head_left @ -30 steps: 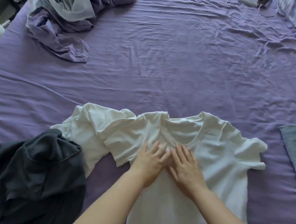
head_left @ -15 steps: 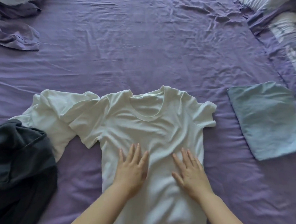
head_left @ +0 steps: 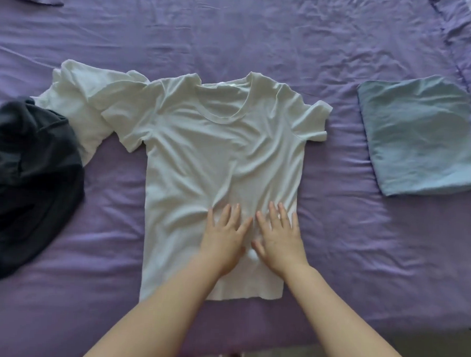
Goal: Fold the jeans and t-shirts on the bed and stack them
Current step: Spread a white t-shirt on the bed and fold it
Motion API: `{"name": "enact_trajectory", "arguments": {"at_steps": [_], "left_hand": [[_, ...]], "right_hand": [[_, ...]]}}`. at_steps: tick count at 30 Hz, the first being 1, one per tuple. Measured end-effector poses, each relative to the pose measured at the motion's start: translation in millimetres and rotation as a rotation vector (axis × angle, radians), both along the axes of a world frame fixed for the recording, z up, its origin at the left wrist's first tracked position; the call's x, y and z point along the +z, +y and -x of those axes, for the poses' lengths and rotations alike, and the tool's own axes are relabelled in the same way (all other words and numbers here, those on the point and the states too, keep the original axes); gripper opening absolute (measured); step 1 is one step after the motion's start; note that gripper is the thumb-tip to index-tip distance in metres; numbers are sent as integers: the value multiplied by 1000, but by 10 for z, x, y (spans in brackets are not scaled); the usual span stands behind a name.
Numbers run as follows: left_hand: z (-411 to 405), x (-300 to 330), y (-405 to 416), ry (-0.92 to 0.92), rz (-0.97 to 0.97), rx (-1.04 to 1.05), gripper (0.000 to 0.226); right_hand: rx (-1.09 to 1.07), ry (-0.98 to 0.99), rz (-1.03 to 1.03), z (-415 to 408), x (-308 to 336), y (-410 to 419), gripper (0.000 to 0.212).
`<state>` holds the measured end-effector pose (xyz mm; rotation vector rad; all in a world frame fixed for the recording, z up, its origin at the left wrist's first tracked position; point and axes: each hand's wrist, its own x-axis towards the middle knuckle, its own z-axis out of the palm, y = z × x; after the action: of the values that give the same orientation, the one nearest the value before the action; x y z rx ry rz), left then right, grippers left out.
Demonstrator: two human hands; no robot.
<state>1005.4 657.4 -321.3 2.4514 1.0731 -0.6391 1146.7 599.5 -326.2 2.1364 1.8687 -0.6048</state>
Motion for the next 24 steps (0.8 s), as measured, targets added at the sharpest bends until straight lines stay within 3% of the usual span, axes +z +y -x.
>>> {"name": "enact_trajectory", "arguments": {"at_steps": [4, 8, 10, 12, 14, 16, 19, 21, 24], "left_hand": [[212, 49, -401, -13, 68, 27, 72], [469, 73, -773, 20, 96, -25, 81], [562, 69, -862, 29, 61, -52, 81], [605, 58, -862, 13, 31, -82, 69], [600, 82, -767, -41, -3, -99, 42], [561, 136, -600, -169, 16, 77, 25], [485, 267, -270, -344, 145, 530, 19], [483, 313, -93, -440, 211, 686, 12], [509, 335, -9, -511, 184, 669, 6]], "right_hand": [[141, 74, 7, 133, 31, -327, 70], [269, 143, 71, 262, 41, -723, 90], [292, 142, 81, 290, 63, -846, 90], [282, 106, -20, 318, 140, -868, 65], [217, 100, -243, 297, 187, -784, 27], [76, 221, -335, 247, 288, -654, 8], [-67, 297, -341, 218, 365, -525, 18], [29, 309, -451, 304, 420, -563, 27], [318, 217, -524, 530, 345, -719, 21]]}}
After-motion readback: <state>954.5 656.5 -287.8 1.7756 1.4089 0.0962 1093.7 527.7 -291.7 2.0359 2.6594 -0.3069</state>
